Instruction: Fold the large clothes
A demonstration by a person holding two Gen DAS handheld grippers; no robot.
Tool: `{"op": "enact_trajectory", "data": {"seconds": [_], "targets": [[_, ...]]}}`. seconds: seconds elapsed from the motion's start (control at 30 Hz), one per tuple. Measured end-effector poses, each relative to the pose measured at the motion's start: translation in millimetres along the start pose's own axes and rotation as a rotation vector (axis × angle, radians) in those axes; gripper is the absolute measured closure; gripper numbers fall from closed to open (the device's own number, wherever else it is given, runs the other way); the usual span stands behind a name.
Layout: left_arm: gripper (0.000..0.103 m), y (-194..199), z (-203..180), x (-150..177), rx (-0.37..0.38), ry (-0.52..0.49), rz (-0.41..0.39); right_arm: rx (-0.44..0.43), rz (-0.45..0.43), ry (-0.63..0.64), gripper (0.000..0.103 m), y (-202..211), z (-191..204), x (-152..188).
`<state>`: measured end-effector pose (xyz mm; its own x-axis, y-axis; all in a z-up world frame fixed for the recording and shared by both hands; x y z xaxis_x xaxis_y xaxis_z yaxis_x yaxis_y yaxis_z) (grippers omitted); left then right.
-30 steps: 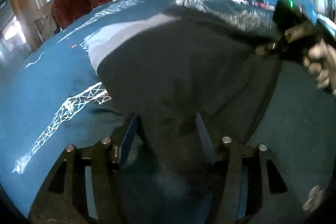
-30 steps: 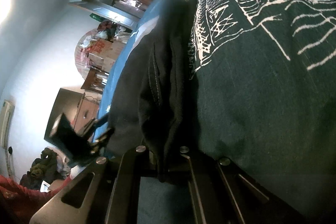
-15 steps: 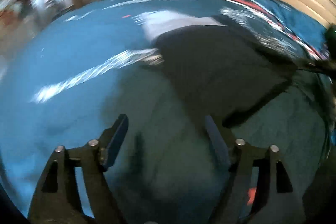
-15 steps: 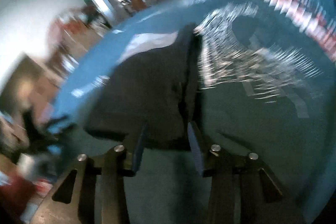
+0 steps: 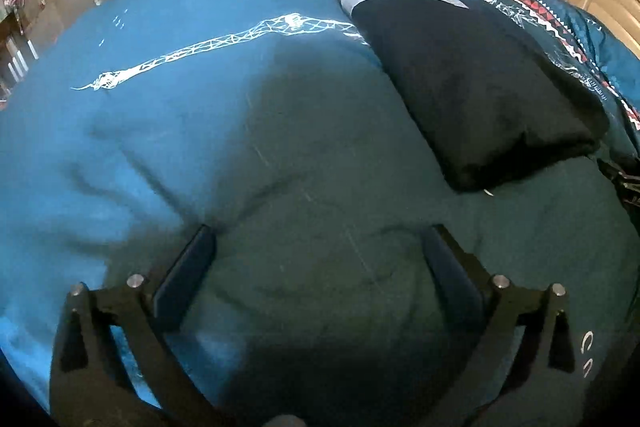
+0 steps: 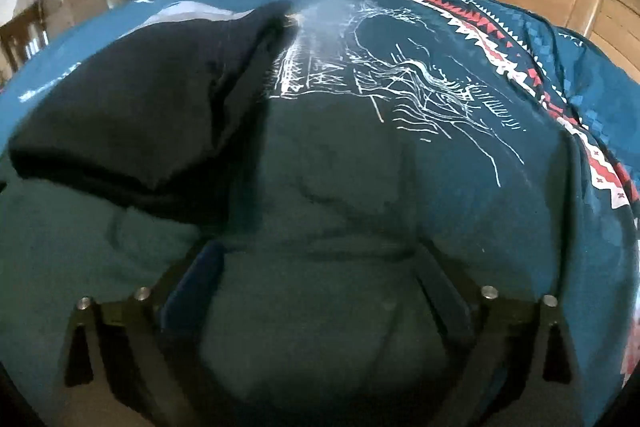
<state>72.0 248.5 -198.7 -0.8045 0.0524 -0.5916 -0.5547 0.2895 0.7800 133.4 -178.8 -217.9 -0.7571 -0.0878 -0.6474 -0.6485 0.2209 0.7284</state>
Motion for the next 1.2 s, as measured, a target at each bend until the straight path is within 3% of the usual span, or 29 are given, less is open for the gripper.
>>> {"op": "enact_trajectory", "data": {"seconds": [1.2], "targets": [[0.0,3.2,-0.7,4.6,-0.023,-0.016,-0.011,-0.004,-0.02,-0.003,0.0,3.6,0.6,2.4]]}}
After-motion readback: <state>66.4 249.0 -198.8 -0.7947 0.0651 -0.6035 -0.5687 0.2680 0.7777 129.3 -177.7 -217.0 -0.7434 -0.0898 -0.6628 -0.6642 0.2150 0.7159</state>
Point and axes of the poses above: each gripper's, at about its wrist camera, not at the fingertips, and y roughly against the way its jaws point, z to its left, x to its underside, the point moved 3 cm from there along -y, roughly the way its jaws point, and after that the axes turned 13 degrees about x, right-handed, at the moved point
